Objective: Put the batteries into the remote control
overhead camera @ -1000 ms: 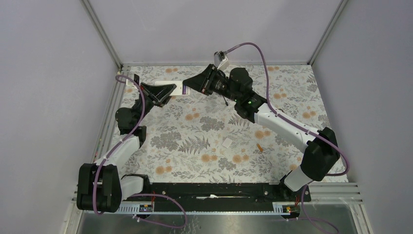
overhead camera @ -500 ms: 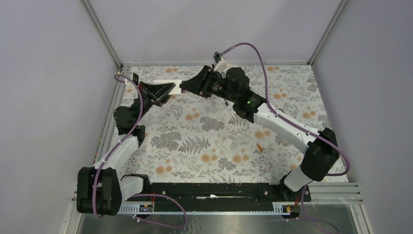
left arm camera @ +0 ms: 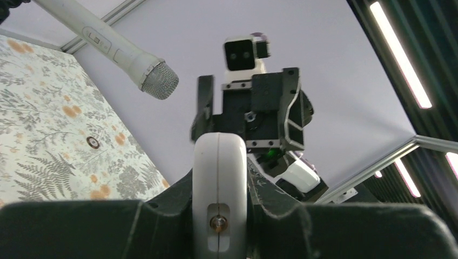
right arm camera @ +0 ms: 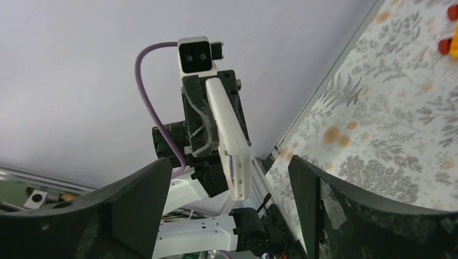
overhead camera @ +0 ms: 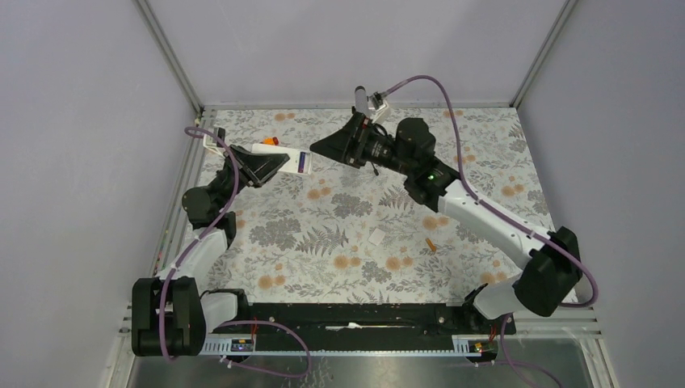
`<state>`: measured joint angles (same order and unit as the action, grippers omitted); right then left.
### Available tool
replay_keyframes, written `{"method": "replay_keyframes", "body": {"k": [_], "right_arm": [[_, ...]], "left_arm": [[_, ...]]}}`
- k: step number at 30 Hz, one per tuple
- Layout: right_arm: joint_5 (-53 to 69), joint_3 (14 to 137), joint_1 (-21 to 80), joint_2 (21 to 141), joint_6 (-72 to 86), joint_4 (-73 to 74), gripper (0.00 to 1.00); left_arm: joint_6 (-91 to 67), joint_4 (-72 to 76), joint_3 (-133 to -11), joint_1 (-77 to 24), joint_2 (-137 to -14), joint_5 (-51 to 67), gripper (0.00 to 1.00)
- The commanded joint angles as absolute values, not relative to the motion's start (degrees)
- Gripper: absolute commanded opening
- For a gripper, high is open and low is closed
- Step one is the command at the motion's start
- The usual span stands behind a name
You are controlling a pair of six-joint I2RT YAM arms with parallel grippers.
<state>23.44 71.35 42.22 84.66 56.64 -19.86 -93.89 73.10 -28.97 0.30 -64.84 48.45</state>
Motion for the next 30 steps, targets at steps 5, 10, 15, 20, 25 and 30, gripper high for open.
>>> {"method": "replay_keyframes", "body": {"k": [5, 10, 15, 20, 25, 30], "right_arm": [[16.17, 72.34, 39.78, 73.56, 34.70, -4.64, 0.85], [4.64, 70.69, 39.66, 68.61, 28.39, 11.99, 0.80], [-6.81, 68.68, 39.57, 67.12, 28.64, 26.09, 0.69], [-15.55, 64.97, 39.00, 69.62, 30.52, 37.97, 0.71], [-12.43, 59.46, 36.07, 74.38, 32.56, 39.86, 0.73], [-10.20, 56.12, 33.10, 79.93, 34.17, 40.29, 0.70]], "left_arm": [[-84.05, 67.88, -31.17, 1.32, -61.77, 54.51, 0.00], [-81.64, 63.30, -31.16, 1.35, -61.04, 54.81, 0.00], [-80.58, 61.09, -31.02, 1.32, -61.44, 54.68, 0.00], [-77.55, 55.32, -31.33, 1.32, -61.19, 54.09, 0.00], [-74.96, 49.66, -31.47, 1.32, -61.17, 53.60, 0.00], [-73.65, 47.28, -31.55, 1.32, -61.14, 53.22, 0.00]]}}
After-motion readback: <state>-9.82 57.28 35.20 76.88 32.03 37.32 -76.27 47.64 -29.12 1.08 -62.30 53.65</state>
